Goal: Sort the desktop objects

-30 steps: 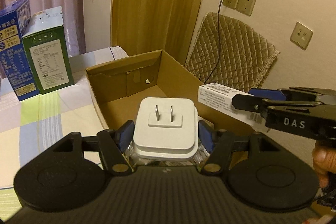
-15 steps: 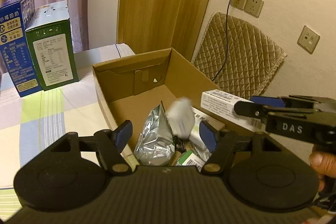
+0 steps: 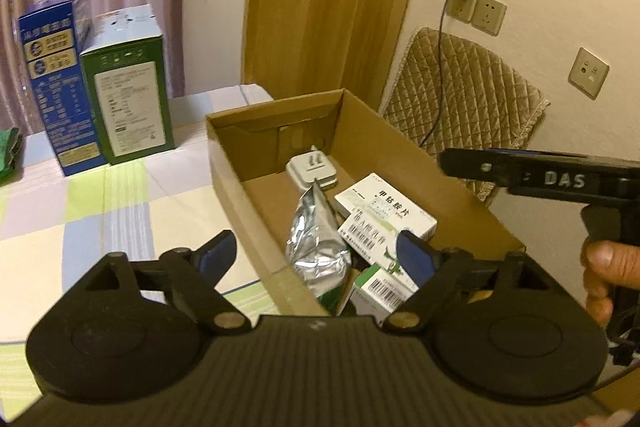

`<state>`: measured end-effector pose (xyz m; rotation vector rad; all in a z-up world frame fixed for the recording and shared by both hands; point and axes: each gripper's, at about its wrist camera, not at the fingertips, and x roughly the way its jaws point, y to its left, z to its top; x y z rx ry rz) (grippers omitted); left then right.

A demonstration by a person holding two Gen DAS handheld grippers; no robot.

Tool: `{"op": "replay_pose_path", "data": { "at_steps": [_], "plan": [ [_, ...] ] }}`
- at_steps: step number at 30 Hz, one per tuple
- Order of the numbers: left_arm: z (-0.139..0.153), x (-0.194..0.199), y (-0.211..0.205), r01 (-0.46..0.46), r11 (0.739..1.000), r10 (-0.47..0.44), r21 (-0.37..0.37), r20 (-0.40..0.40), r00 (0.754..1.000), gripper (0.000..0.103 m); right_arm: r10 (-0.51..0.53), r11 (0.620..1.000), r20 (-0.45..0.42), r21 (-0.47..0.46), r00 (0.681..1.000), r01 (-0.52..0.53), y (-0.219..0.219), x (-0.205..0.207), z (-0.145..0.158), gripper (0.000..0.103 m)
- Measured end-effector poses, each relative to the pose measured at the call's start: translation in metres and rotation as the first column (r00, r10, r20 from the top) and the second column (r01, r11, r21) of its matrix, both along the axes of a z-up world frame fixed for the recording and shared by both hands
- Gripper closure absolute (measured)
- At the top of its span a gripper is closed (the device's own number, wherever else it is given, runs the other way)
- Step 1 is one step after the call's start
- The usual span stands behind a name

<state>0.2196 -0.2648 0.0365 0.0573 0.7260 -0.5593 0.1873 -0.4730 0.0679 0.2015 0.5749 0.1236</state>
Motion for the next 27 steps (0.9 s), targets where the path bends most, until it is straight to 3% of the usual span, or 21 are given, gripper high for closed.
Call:
{"op": "replay_pose_path", "data": {
  "at_steps": [7,10,22,27],
  "plan": [
    [-0.007,-0.025,0.018,-0.052,0.999,0.052,0.017,-0.006,0.999,0.001,-0.029,0.999,-0.018,0.02,0.999,0.03,-0.007,-0.033,-0.009,0.009],
    [-0.009,-0.036,0.025,-0.072,0.997,0.073,0.026,-0.018,0.997,0.001,-0.037,0.999,-0.037,0.009,0.999,0.037,-0.003,-0.05,-0.014,0.003],
    [0.004,-0.098,0.05,-0.149,0.989,0.149,0.008,-0.012,0.989,0.001,-0.05,0.996,-0.123,-0.074,0.991,0.041,0.022,-0.112,-0.012,0.002],
    [0.011,-0.123,0.06,-0.161,0.987,0.161,0.001,-0.012,0.987,0.001,-0.062,0.983,-0.157,-0.183,0.986,0.032,0.043,-0.137,-0.006,0.002]
  ]
}}
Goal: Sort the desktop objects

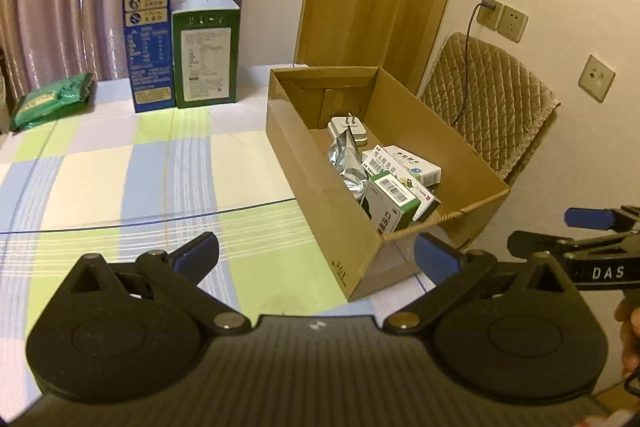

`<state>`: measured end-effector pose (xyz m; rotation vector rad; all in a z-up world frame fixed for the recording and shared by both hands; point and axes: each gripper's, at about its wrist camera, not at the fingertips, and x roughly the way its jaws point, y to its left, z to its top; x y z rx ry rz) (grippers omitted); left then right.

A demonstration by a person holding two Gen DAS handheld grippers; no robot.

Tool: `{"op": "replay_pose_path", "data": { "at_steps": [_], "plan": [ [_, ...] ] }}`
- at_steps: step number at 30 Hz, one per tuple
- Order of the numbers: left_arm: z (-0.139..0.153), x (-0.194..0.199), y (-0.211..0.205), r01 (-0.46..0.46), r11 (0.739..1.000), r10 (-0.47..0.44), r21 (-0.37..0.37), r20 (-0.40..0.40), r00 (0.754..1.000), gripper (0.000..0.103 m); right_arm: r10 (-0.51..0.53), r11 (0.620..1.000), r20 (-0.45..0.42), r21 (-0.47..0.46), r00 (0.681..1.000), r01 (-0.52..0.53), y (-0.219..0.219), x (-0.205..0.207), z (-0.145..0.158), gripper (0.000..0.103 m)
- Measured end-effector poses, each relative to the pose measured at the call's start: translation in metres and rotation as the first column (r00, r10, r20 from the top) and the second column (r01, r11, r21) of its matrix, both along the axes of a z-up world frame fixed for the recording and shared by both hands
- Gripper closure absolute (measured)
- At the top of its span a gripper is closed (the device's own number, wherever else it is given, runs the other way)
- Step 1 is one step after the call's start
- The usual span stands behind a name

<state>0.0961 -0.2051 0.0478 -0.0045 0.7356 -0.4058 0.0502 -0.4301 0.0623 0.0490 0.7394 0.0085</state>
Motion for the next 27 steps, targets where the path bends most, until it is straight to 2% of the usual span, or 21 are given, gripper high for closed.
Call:
{"op": "replay_pose_path", "data": {
  "at_steps": [3,7,14,18,27],
  "plan": [
    [0.004,-0.013,0.006,-0.007,1.0,0.007,0.001,-0.009,1.0,0.001,0.004,0.999,0.004,-0.036,1.0,-0.003,0.01,-0.017,0.007,0.002],
    [0.011,-0.032,0.009,-0.004,0.999,0.004,0.039,0.0,1.0,0.001,-0.008,0.999,0.007,-0.043,1.0,0.008,0.02,-0.036,0.017,0.002],
    [0.02,-0.055,0.023,-0.042,0.999,0.042,0.027,0.001,0.999,0.001,0.011,0.999,0.011,-0.045,1.0,-0.011,0.037,-0.063,0.027,0.002],
    [0.023,-0.066,0.03,-0.046,0.999,0.046,-0.002,-0.028,0.999,0.001,0.014,0.999,0.006,-0.032,1.0,-0.014,0.041,-0.073,0.03,0.002],
    [0.026,-0.083,0.031,-0.059,0.998,0.059,0.005,-0.024,0.998,0.001,0.023,0.999,0.01,-0.034,1.0,-0.022,0.049,-0.087,0.033,0.002]
  ]
}}
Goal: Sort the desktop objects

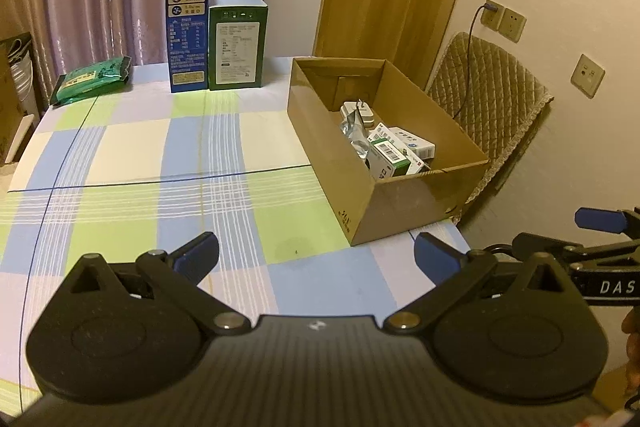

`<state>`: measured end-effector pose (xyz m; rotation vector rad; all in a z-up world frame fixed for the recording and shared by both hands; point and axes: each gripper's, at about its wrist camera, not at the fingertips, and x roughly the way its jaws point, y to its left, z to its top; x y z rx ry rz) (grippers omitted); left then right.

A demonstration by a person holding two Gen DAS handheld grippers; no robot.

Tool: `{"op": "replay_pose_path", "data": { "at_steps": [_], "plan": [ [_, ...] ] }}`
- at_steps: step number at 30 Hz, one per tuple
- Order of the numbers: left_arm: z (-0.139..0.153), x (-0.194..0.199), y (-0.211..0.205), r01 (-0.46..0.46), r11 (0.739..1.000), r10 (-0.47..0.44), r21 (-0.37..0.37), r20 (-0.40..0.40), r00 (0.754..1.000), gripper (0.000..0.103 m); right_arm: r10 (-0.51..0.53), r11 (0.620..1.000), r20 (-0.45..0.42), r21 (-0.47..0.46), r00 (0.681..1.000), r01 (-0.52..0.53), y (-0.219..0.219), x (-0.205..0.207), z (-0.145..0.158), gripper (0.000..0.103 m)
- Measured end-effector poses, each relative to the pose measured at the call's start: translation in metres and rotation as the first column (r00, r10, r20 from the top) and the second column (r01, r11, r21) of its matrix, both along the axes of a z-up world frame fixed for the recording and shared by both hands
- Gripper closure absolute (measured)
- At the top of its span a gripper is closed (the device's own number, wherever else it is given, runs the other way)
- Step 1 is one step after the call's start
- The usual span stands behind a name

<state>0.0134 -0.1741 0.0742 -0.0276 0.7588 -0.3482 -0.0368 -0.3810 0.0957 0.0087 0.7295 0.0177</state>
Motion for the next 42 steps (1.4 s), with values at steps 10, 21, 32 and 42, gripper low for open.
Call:
{"op": "replay_pose_path", "data": {
  "at_steps": [10,21,32,42],
  "plan": [
    [0.0015,-0.0035,-0.0036,-0.008,1.0,0.008,0.007,0.016,1.0,0.001,-0.001,1.0,0.003,0.009,1.0,0.001,-0.0003,-0.0027,0.001,0.002],
    [-0.0044,-0.0024,-0.0087,-0.004,1.0,0.004,0.025,0.014,1.0,0.001,-0.003,1.0,0.005,0.017,1.0,0.002,-0.0023,-0.001,0.0018,0.002],
    [-0.0064,-0.0011,-0.0051,-0.006,1.0,0.006,0.011,0.002,1.0,0.001,0.0,1.0,0.001,0.019,1.0,0.0,0.0,0.0002,0.0006,0.002],
    [-0.0064,-0.0051,-0.0014,-0.027,1.0,0.027,-0.005,0.026,0.999,0.001,0.001,1.0,-0.001,0.018,1.0,-0.001,0.0015,0.0001,-0.0018,0.002]
  ]
}}
